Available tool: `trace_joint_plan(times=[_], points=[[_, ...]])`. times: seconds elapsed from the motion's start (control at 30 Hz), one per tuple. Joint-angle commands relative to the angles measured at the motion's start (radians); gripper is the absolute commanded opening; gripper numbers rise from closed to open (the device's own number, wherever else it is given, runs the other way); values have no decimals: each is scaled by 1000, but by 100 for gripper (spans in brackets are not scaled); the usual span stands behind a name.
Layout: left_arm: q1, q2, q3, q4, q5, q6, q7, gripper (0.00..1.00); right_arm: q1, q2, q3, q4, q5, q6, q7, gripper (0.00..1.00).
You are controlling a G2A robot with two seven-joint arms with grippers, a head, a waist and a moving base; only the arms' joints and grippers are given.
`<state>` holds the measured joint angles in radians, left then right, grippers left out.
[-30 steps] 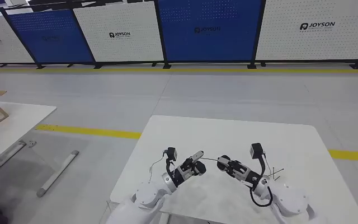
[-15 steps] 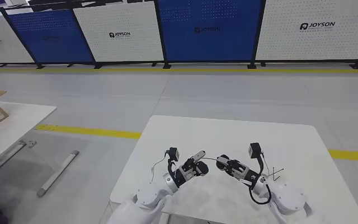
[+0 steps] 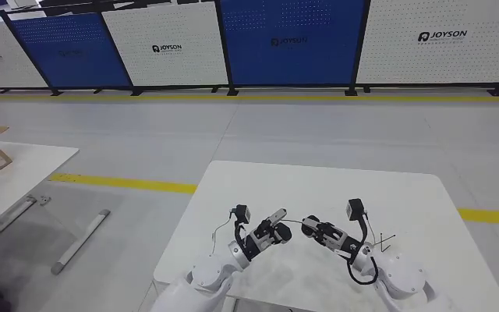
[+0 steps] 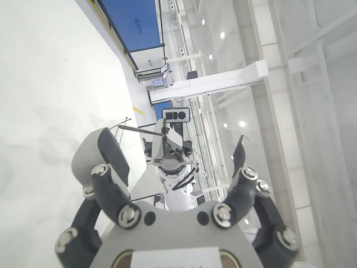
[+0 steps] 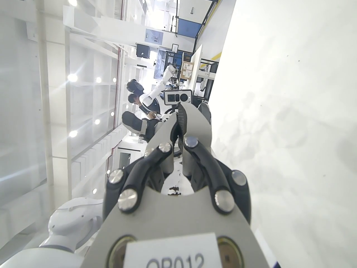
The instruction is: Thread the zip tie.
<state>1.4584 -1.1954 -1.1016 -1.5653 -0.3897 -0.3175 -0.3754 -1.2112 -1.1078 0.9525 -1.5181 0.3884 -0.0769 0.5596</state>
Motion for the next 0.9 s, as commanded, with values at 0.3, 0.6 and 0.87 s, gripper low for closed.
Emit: trace_joint_plan(times=[0.3, 0.6, 0.87], points=[[-26, -4, 17, 25, 48, -11, 26, 47, -10, -5, 3, -21, -39, 31, -12, 0], [-38, -4, 7, 49, 34, 15, 32, 39, -10, -5, 3, -21, -39, 31, -12, 0], [-31, -1, 10, 43, 57, 20, 15, 36, -10, -5, 3, -21, -39, 31, -12, 0]])
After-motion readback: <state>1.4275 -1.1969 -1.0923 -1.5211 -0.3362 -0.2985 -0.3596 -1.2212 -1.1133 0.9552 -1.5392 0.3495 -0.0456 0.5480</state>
